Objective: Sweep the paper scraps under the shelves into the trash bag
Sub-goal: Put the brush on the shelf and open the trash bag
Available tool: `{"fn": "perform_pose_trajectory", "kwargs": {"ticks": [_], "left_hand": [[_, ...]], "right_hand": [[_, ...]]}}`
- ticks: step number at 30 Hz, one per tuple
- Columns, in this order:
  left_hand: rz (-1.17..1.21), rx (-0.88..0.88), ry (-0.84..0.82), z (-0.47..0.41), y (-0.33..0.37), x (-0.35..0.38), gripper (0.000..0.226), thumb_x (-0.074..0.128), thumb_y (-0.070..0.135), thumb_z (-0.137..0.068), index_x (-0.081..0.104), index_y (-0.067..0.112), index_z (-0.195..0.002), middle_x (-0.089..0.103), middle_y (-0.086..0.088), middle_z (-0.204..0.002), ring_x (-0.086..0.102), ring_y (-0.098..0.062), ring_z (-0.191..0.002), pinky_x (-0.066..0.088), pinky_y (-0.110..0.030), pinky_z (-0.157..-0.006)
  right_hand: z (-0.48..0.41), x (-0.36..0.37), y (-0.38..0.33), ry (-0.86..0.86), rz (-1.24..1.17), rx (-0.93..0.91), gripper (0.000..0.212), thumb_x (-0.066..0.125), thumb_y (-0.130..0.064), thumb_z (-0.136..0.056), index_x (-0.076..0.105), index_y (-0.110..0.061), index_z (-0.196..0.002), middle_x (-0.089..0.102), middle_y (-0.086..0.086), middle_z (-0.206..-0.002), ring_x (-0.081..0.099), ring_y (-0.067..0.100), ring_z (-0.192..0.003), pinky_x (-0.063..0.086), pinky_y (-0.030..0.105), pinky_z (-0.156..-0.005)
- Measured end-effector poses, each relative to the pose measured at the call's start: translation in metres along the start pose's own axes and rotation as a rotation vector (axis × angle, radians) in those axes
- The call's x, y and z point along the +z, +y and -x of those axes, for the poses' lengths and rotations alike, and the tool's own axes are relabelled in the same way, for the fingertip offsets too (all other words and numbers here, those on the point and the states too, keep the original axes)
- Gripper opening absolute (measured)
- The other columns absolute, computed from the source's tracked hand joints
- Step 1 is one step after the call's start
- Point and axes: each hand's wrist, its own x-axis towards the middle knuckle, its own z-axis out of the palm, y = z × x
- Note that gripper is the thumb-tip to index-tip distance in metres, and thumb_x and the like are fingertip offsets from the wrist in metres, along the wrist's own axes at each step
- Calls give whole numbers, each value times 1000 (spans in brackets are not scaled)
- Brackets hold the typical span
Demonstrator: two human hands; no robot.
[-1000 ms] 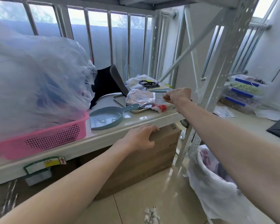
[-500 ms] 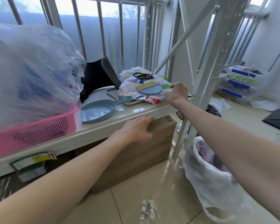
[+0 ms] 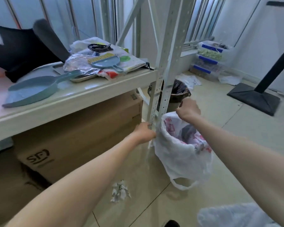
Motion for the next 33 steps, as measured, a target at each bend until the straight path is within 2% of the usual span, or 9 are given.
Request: {"fn": "perform_pose_trajectory", "kwargs": {"ticks": [4, 7, 9, 13, 19, 21, 25, 29, 33], "left_hand": [[220, -150, 42, -37, 2, 53, 55, 61, 14, -90, 41, 10, -142, 50, -12, -138, 57, -30, -112, 56, -39, -88], [277, -243, 82, -65, 4, 84, 71, 58, 18, -95, 20, 12, -154, 31, -11, -155, 43, -35, -134, 51, -43, -98], [282, -256, 111, -83, 5, 97, 73, 57, 18, -96, 16, 11, -155, 25, -11, -158, 35, -36, -140, 44, -47, -106], [280, -265, 163, -114, 6, 108, 70, 55, 17, -95, 19, 8, -154, 34, -15, -153, 42, -38, -133, 45, -47, -104], [178, -255, 222, -125, -4, 121, 47, 51, 9, -96, 39, 5, -141, 46, -16, -140, 51, -35, -123, 46, -37, -100], [144, -244, 234, -121, -5, 118, 43, 51, 12, -97, 42, 6, -138, 47, -16, -138, 51, -34, -122, 45, -35, -95], [127, -269, 244, -109, -13, 105, 41, 54, 17, -96, 47, 5, -135, 52, -16, -135, 54, -34, -119, 50, -40, -98], [99, -305, 261, -86, -26, 89, 41, 53, 17, -95, 48, 5, -134, 53, -16, -134, 56, -34, -117, 51, -36, -93], [124, -331, 266, -56, -47, 70, 39, 50, 19, -96, 48, 4, -132, 52, -16, -133, 55, -34, -117, 52, -40, -95]], "right_hand": [[-25, 34, 74, -73, 157, 202, 19, 61, -18, -82, 58, -7, -97, 57, 21, -111, 54, 39, -106, 48, 39, -81], [-45, 53, 118, -158, 283, 275, 35, 62, -27, -82, 58, -4, -108, 55, 23, -116, 49, 40, -111, 45, 41, -88], [-56, 61, 140, -213, 343, 298, 36, 57, -28, -85, 55, -4, -111, 55, 22, -117, 51, 39, -110, 43, 40, -89], [-74, 72, 162, -237, 276, 319, 16, 52, -13, -86, 56, -2, -98, 62, 19, -96, 54, 30, -72, 43, 30, -67], [-74, 96, 174, -125, 162, 353, 17, 53, -13, -88, 55, -1, -100, 58, 26, -114, 58, 43, -102, 41, 34, -69], [-69, 98, 173, -97, 152, 351, 18, 54, -14, -89, 54, 0, -101, 57, 26, -115, 57, 43, -103, 42, 35, -70], [-50, 99, 162, -138, 140, 311, 13, 55, -8, -83, 53, -3, -94, 58, 26, -111, 58, 43, -99, 44, 34, -69], [-23, 102, 147, -186, 154, 247, 25, 53, -10, -83, 56, 2, -106, 59, 25, -112, 58, 42, -102, 39, 32, -70], [9, 108, 130, -215, 152, 172, 22, 52, -13, -84, 59, 1, -99, 61, 25, -105, 60, 41, -96, 39, 31, -68]]}}
